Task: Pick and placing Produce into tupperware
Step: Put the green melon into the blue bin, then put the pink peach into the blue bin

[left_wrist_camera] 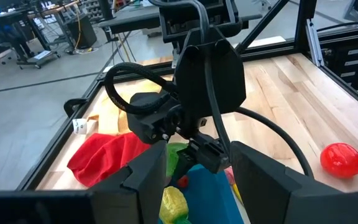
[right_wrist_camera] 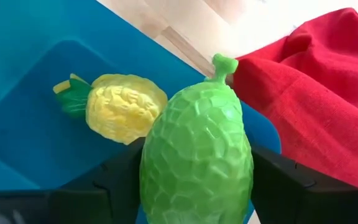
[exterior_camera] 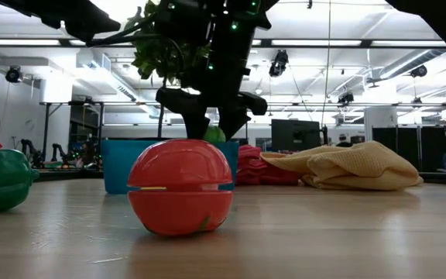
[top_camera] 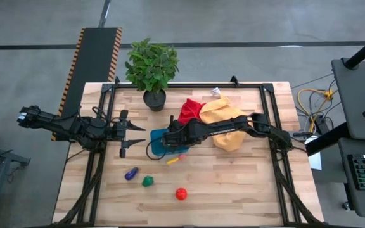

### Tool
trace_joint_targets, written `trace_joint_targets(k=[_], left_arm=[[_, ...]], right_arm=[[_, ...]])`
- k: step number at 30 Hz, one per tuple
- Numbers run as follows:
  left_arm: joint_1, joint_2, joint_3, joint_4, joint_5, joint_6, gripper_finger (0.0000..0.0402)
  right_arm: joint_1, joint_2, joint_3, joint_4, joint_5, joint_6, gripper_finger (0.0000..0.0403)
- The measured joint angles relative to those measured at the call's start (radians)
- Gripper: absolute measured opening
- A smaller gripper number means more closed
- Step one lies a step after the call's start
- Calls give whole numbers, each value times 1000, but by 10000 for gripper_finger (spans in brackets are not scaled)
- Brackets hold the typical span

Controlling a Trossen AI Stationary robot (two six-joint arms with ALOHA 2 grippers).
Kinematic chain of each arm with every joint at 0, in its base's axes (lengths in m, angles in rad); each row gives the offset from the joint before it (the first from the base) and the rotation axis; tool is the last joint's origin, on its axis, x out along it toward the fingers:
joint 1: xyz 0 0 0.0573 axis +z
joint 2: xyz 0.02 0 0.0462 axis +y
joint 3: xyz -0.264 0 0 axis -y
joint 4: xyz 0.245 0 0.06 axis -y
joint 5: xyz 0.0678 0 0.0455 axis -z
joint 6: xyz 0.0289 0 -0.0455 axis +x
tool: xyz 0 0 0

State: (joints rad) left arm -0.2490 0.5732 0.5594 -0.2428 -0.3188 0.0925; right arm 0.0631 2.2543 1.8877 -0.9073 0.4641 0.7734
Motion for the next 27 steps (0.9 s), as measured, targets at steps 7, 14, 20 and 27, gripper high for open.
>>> trace_joint_targets(k=[7,14,20,27], left_arm=[[0,0,0,0,0,1,164],[0,0,0,0,0,1,164],[0,0,0,0,0,2,164],[0,0,0,-1,-1,-5,164]], right_arm=[[0,0,0,1,1,-31,267],[48,-82,1,9,71,-119,260],[146,-188,-1,15,184,-217,243],[276,-297,-64,48,326,-335,238]])
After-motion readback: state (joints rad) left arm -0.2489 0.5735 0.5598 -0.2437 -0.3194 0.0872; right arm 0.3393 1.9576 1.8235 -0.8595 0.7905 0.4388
